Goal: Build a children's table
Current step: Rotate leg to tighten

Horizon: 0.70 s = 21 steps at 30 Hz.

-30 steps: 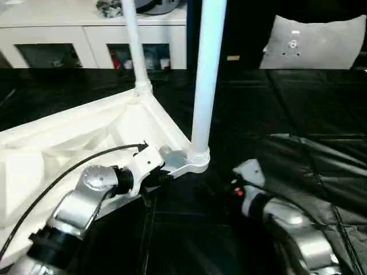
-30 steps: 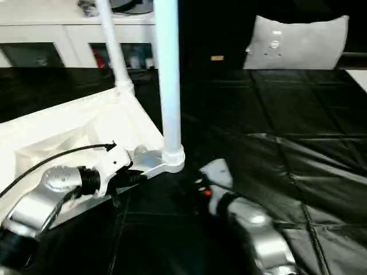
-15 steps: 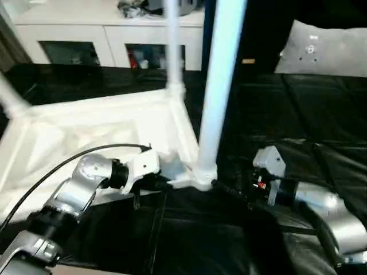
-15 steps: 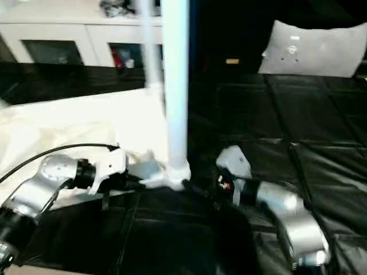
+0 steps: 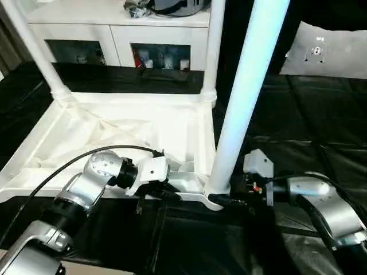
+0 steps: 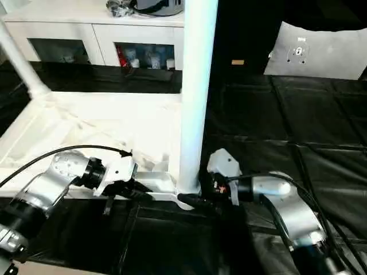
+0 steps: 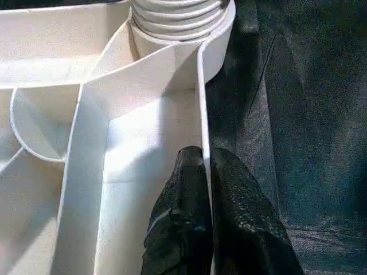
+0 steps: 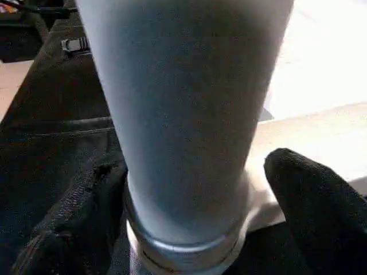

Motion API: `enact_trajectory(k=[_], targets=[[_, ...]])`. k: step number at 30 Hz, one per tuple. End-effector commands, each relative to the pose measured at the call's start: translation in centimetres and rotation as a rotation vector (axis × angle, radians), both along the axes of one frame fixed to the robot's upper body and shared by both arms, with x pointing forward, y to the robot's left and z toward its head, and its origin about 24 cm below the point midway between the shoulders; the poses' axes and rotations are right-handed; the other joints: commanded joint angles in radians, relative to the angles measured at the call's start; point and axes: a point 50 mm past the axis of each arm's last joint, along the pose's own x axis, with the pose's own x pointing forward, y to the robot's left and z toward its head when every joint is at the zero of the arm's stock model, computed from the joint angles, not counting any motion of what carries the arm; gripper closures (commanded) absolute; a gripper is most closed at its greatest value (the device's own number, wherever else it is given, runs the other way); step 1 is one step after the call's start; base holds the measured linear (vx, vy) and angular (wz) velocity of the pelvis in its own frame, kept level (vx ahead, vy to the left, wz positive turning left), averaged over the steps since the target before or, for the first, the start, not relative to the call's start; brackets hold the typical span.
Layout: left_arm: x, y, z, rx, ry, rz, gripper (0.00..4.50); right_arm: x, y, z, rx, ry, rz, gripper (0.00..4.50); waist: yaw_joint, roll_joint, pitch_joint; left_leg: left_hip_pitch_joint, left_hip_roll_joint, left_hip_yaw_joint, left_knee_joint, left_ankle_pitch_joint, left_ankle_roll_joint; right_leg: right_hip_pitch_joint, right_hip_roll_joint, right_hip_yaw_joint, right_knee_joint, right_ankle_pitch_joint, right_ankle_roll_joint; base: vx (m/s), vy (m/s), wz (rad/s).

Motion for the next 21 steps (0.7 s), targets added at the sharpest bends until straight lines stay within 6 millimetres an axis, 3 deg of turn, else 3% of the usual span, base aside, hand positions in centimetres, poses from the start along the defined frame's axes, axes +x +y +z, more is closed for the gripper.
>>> enact_trajectory(k=[1, 3, 11, 21], targets=[[-0.1, -0.9, 0.5, 0.015, -0.020, -0.092, 4.50, 0.2, 0.2, 0.2, 0.001, -0.006, 0.021, 0.76, -0.006, -0.004, -0.063, 0.010, 0.068, -0.022, -0.067, -0.139, 0.055, 0.045, -0.091, 0.050, -0.069, -0.068, -0.254, 0.000, 0.000, 0.00], [-0.1, -1.0, 0.5, 0.018, -0.020, -0.102, 4.50, 0.2, 0.3, 0.1, 0.013, 0.012, 0.032, 1.08, -0.005, -0.003, -0.062, 0.009, 0.067, -0.022, -0.066, -0.137, 0.057, 0.045, -0.091, 0.049, -0.069, -0.063, -0.255, 0.000, 0.000, 0.00], [0.0, -0.9, 0.3, 0.021, -0.014, -0.111, 4.50, 0.2, 0.2, -0.1, 0.020, 0.045, 0.053, 1.66, -0.004, -0.003, -0.060, 0.009, 0.068, -0.022, -0.068, -0.142, 0.059, 0.043, -0.092, 0.049, -0.071, -0.075, -0.255, 0.000, 0.000, 0.00], [-0.1, -1.0, 0.2, -0.015, 0.012, -0.050, 4.50, -1.1, 0.9, -0.9, 0.066, 0.126, 0.050, 1.75, -0.003, -0.001, -0.058, 0.011, 0.069, -0.023, -0.070, -0.149, 0.055, 0.042, -0.091, 0.049, -0.071, -0.076, -0.253, 0.000, 0.000, 0.00]])
